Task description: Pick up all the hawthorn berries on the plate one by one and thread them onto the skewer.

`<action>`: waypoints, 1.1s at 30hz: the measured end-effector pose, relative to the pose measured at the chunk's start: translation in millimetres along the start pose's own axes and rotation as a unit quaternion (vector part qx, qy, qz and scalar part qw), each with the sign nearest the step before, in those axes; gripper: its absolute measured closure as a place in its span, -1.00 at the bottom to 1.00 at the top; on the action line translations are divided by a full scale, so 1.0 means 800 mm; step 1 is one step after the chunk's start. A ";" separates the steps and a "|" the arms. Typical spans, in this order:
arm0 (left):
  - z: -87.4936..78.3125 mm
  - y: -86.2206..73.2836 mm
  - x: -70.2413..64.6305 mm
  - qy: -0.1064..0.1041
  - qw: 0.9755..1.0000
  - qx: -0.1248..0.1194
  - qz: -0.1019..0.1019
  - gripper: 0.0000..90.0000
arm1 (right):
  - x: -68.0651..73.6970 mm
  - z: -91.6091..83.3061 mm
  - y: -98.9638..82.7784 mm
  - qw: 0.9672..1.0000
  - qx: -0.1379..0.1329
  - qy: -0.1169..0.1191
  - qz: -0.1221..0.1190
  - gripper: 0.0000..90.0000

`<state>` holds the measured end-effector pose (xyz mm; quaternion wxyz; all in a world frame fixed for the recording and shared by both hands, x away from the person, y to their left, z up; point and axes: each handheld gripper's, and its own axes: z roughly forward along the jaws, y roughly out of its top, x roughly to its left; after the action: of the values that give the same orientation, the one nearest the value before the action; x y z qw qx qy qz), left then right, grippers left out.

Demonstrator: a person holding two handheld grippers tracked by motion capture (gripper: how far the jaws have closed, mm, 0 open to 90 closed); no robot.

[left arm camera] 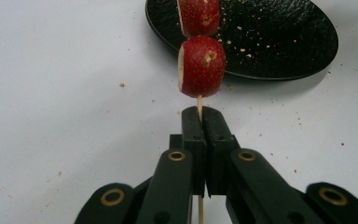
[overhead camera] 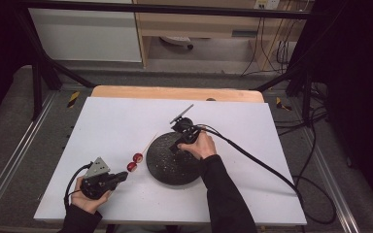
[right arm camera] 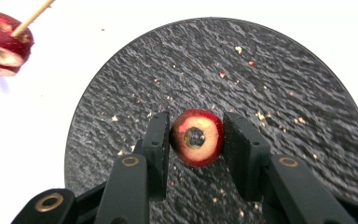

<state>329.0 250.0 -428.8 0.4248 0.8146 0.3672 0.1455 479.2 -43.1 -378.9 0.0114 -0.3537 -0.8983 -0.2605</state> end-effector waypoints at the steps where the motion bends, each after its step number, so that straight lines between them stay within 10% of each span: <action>1: 0.000 0.000 0.000 0.000 1.000 0.000 0.000 0.96 | -0.001 -0.002 -0.003 1.000 -0.004 0.000 0.000 0.41; 19: 0.006 0.002 -0.011 -0.003 1.000 0.000 0.007 0.96 | -0.004 -0.029 -0.058 0.992 -0.111 0.031 0.048 0.41; 27: 0.011 0.005 -0.020 -0.006 1.000 0.001 0.012 0.96 | -0.007 -0.034 -0.089 0.979 -0.181 0.048 0.082 0.41; 33: 0.016 0.007 -0.028 -0.009 1.000 0.001 0.013 0.96 | -0.012 -0.036 -0.112 0.962 -0.238 0.061 0.117 0.41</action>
<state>323.7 224.0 -430.2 0.4256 0.8209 0.3527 0.1436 424.3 -118.2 -397.7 0.0122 -0.4327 -0.7602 -0.4845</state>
